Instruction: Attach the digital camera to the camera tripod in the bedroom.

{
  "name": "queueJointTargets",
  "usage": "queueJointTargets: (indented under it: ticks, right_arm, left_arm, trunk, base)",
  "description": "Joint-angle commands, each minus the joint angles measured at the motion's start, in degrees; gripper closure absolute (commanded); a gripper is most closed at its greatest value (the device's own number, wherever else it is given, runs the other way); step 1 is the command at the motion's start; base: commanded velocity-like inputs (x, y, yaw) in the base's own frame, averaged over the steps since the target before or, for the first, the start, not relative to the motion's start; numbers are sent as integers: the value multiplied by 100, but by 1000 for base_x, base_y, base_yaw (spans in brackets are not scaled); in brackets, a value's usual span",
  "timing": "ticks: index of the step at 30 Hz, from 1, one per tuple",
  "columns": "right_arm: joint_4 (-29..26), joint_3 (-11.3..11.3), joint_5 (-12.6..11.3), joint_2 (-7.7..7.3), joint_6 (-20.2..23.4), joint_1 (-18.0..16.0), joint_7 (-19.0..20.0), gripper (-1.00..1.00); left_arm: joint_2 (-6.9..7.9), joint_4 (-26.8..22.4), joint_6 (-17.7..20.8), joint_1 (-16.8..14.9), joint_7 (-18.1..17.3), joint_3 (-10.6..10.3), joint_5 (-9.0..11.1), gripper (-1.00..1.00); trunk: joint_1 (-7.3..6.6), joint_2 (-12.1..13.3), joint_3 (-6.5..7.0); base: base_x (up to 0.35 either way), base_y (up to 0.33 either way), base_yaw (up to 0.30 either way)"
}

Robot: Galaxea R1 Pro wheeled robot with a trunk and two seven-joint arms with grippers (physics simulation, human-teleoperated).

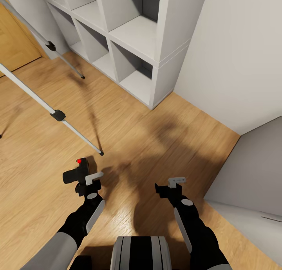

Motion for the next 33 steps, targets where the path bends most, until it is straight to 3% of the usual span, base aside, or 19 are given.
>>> queueJointTargets:
  ticks: [1,5,13,33]
  right_arm:
    - [-8,4,24,0,34,-1,-12,-100]
    - [-8,5,32,0,39,-2,-6,-100]
    - [-8,6,16,0,42,-1,-1,-100]
    - [-8,6,1,17,43,-1,-10,-100]
  left_arm:
    - [2,-11,52,-2,35,-20,-3,100]
    - [-1,-15,68,-2,49,-20,-2,100]
    - [16,-73,463,-2,52,-15,-12,100]
    - [30,-224,452,-2,78,-11,-16,100]
  trunk:
    - [-1,-1,-3]
    - [-1,-1,-3]
    - [-1,-1,-3]
    - [-1,-1,-3]
  base:
    - [0,0,0]
    - [-7,0,0]
    - [-233,0,0]
    - [-309,0,0]
